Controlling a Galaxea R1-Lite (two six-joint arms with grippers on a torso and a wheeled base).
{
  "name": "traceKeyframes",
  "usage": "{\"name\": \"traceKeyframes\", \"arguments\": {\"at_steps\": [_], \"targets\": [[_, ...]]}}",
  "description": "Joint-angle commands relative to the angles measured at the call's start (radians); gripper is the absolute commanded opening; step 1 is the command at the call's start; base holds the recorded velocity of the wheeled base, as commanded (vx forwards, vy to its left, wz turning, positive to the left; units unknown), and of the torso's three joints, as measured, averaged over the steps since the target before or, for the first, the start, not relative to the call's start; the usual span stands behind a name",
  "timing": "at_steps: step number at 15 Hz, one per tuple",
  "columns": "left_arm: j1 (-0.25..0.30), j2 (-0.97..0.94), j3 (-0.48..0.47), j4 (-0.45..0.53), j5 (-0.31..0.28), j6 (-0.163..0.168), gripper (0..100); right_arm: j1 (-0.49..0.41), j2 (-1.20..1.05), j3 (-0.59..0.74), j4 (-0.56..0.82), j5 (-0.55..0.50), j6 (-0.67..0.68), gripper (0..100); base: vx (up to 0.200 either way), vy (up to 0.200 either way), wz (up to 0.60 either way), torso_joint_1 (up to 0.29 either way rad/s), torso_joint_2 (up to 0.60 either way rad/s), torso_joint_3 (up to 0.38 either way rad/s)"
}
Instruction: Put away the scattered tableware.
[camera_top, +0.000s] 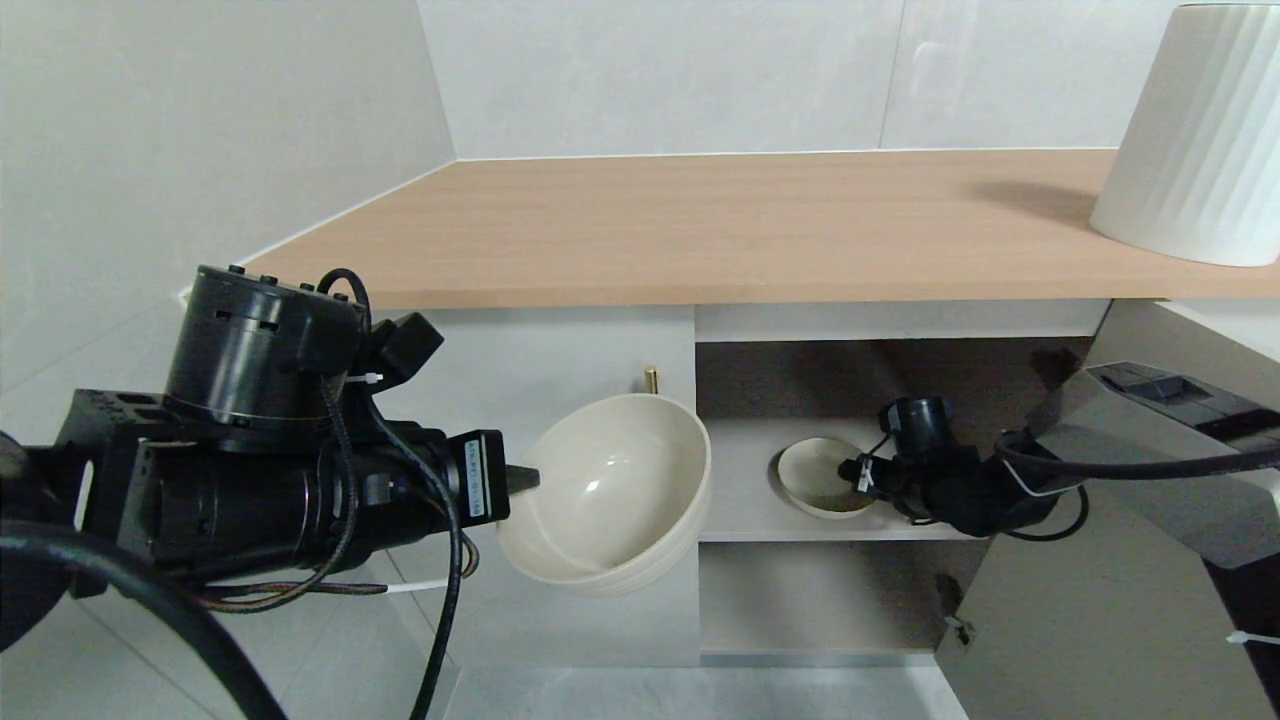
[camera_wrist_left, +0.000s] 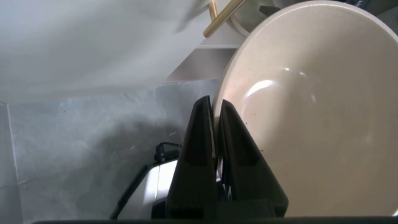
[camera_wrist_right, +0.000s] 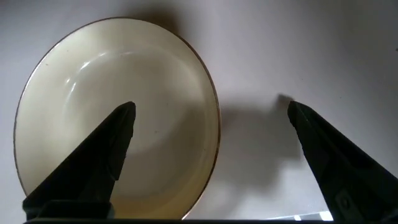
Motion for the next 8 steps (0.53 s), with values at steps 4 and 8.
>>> {"name": "traceKeyframes", "arguments": {"at_steps": [4, 8], "targets": [[-0.015, 0.076, -0.017, -0.008, 0.001, 0.065, 0, 0.07, -0.362, 0.295, 0.017, 0.081, -0.001, 100, 0.0, 0.0, 0.0, 0.0, 0.0, 0.0], [-0.087, 0.198, -0.009, -0.015, 0.03, 0.068, 0, 0.158, -0.666, 0.404, 0.178, 0.256, -0.004, 100, 0.0, 0.0, 0.0, 0.0, 0.0, 0.0]]}}
